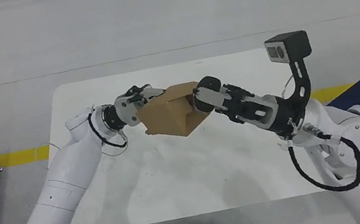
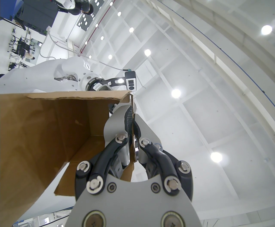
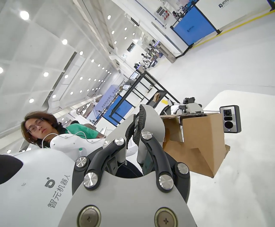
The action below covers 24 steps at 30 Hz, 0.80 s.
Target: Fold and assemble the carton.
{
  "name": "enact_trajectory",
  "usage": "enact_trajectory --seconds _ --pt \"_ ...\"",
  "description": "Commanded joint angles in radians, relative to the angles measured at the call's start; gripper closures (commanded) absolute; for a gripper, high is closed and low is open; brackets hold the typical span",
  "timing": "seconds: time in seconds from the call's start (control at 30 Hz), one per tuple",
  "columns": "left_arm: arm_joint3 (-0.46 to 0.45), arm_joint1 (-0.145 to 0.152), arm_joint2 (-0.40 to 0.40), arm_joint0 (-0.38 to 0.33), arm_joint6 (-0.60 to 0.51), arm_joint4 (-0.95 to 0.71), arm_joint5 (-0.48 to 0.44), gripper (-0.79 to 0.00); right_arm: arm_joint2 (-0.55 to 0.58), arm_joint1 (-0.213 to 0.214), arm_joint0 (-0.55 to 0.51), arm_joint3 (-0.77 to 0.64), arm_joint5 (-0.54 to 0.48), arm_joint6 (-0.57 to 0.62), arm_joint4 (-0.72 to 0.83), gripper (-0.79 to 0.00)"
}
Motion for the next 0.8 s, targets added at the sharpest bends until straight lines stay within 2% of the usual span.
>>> enact_trajectory --seconds 0.0,0.17,0.37,0.57,0.63,0.77 --pt "0.0 0.0 0.0 0.0 0.0 0.0 0.0 0.0 -0.01 0.0 0.012 0.006 0.028 0.005 -0.007 0.0" --pt "0.0 0.0 0.0 0.0 0.0 0.0 0.0 0.0 -0.027 0.001 0.025 0.007 0.065 0.024 -0.028 0.0" --pt "0.0 0.0 0.0 0.0 0.0 0.0 0.0 0.0 0.003 0.003 -0.015 -0.009 0.039 0.013 -0.01 0.0" --pt "0.0 0.0 0.0 0.0 0.0 0.0 0.0 0.0 0.074 0.002 -0.084 0.021 -0.007 -0.011 0.085 0.0" --pt "0.0 0.0 0.0 0.0 0.0 0.0 0.0 0.0 0.062 0.0 -0.096 0.04 -0.003 0.04 0.194 0.0" --pt "0.0 0.0 0.0 0.0 0.0 0.0 0.0 0.0 0.034 0.0 -0.088 0.097 0.051 0.112 0.296 0.0"
